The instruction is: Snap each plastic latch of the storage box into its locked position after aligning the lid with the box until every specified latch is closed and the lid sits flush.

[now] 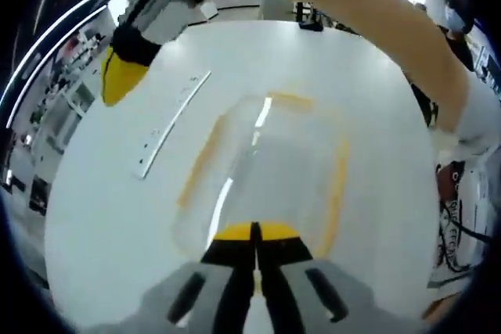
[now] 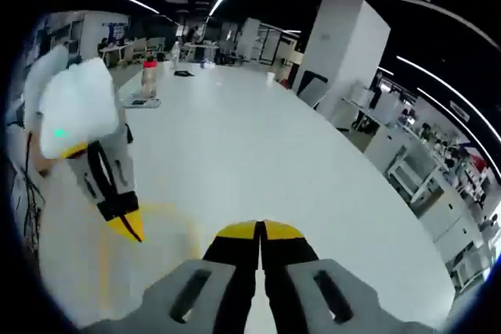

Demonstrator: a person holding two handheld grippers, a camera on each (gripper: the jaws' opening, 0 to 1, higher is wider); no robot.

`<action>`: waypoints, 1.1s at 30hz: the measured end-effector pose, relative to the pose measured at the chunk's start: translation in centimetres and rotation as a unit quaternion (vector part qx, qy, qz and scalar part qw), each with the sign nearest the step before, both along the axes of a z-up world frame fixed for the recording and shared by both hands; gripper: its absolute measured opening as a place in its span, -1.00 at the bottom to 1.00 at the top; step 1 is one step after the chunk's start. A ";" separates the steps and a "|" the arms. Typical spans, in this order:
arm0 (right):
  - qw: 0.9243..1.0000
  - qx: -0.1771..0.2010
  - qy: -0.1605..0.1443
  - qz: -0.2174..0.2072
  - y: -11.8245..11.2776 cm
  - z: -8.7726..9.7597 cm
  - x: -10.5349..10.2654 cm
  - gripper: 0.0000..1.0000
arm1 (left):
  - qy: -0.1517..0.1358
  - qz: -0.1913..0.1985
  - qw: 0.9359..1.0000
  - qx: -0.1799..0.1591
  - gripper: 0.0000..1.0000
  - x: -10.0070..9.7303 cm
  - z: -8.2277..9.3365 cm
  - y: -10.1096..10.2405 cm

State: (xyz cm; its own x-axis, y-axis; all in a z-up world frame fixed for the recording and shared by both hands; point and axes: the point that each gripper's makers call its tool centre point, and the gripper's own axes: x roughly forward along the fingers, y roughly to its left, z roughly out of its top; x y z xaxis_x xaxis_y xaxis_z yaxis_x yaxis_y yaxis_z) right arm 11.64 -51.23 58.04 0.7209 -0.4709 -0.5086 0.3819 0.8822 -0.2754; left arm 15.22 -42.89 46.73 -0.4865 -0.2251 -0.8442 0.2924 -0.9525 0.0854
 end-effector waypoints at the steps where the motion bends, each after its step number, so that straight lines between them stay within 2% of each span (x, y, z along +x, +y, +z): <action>1: 1.000 -0.001 -0.002 -0.005 1.0 0.5 0.0 -0.99 | 0.004 -0.001 1.000 -0.001 -1.00 0.0 -0.1 0.1; 4: 1.000 -0.017 0.003 0.007 4.3 1.0 0.3 -0.99 | 0.020 -0.001 1.000 -0.004 -1.00 -0.1 -0.1 0.0; 6: 0.999 -0.031 0.024 0.021 6.3 0.2 0.6 -0.99 | 0.031 -0.001 1.000 -0.005 -1.00 -0.1 -0.1 -0.1; 8: 0.999 -0.030 0.030 0.020 7.5 -0.7 0.7 -0.99 | 0.041 0.000 0.999 -0.005 -1.00 -0.1 -0.2 -0.1; 12: 0.996 -0.020 0.062 0.057 10.5 -4.2 1.0 -0.99 | 0.051 0.006 0.999 -0.004 -1.00 -0.3 -0.2 -0.2; 16: 0.995 -0.005 0.069 0.073 12.1 -6.9 1.3 -1.00 | 0.054 0.008 0.999 -0.004 -1.00 -0.2 -0.3 -0.4; 18: 0.993 0.027 0.074 0.088 13.6 -8.9 1.4 -1.00 | 0.057 0.007 0.998 -0.003 -1.00 -0.1 -0.3 -0.5; 21: 0.990 0.046 0.091 0.094 14.9 -12.3 1.8 -1.00 | 0.054 0.009 0.998 -0.006 -1.00 -0.2 -0.3 -0.8; 24: 0.987 0.057 0.120 0.091 15.4 -14.8 2.0 -1.00 | 0.043 0.013 0.999 -0.006 -1.00 -0.2 -0.4 -0.9; 26: 0.987 0.053 0.134 0.074 15.0 -15.8 2.1 -1.00 | 0.033 0.009 0.999 -0.004 -1.00 0.0 -0.4 -0.8; 28: 0.985 0.027 0.161 0.049 13.9 -16.2 1.9 -1.00 | 0.021 0.000 1.000 -0.015 -1.00 0.2 -0.4 -0.8; 29: 0.987 0.045 0.148 0.045 14.3 -16.4 2.5 -1.00 | 0.018 -0.001 1.000 -0.016 -1.00 0.2 -0.4 -0.8; 30: 0.987 0.037 0.148 0.043 14.1 -16.4 2.7 -1.00 | 0.015 0.000 1.000 -0.017 -1.00 0.3 -0.4 -0.9; 33: 0.981 0.006 0.196 0.013 13.6 -16.6 2.5 -1.00 | 0.007 0.001 1.000 -0.016 -1.00 0.5 -0.4 -1.1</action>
State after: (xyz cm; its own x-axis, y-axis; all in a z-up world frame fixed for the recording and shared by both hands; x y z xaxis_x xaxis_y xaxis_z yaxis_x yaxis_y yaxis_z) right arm 14.12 -37.66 41.48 0.4814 -0.4471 -0.7539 0.2264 0.8944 -0.3858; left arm 15.72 -43.97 46.31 -0.4982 -0.2518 -0.8297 0.2951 -0.9490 0.1108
